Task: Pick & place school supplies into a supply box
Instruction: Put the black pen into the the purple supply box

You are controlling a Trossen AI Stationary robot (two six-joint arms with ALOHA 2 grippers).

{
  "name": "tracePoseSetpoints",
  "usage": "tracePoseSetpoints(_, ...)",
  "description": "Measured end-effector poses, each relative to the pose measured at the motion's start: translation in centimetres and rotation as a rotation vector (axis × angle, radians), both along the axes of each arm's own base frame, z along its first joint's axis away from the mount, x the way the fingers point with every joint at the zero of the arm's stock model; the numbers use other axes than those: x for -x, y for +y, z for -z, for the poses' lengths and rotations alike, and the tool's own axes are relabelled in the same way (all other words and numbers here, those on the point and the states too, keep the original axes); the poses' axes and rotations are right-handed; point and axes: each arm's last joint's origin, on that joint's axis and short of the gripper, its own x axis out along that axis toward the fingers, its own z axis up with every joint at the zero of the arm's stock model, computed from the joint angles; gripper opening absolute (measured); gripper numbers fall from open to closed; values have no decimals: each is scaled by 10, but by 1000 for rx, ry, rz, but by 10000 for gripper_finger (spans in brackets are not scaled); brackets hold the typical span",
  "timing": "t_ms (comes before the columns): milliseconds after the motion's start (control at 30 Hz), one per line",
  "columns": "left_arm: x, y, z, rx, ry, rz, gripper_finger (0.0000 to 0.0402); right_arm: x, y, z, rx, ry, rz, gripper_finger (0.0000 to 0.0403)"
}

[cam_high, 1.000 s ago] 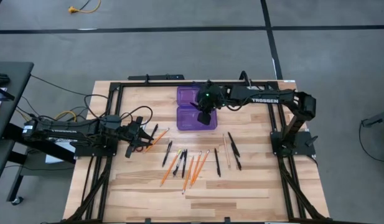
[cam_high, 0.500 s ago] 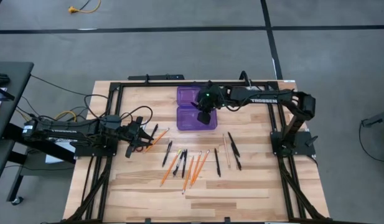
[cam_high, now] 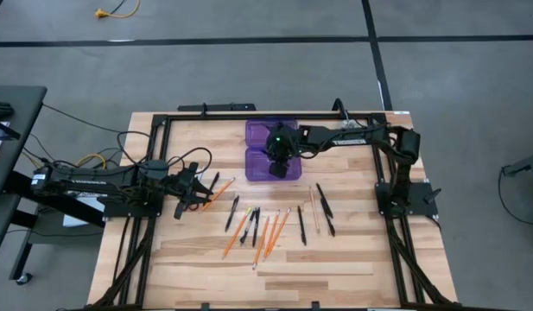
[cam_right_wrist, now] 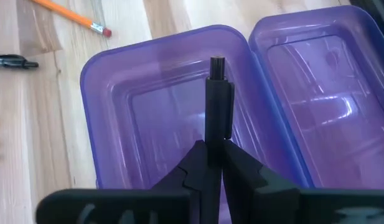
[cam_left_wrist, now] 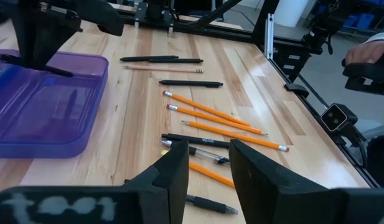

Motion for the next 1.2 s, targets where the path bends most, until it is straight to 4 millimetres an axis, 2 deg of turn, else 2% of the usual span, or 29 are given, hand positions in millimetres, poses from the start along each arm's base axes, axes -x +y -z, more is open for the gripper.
tracePoseSetpoints(633,0,0,0,-1,0,-5,105,1,3,-2,-19,43,10,87)
tracePoseSetpoints(867,0,0,1,-1,9,-5,105,9,8,-25,-109,218,85,79)
tracePoseSetpoints(1033,0,0,1,-2,15,-7,105,22,25,-36,-159,419,74,75)
tracePoseSetpoints(1200,0,0,1,-5,15,-16,105,45,45,-54,-195,567,87,75)
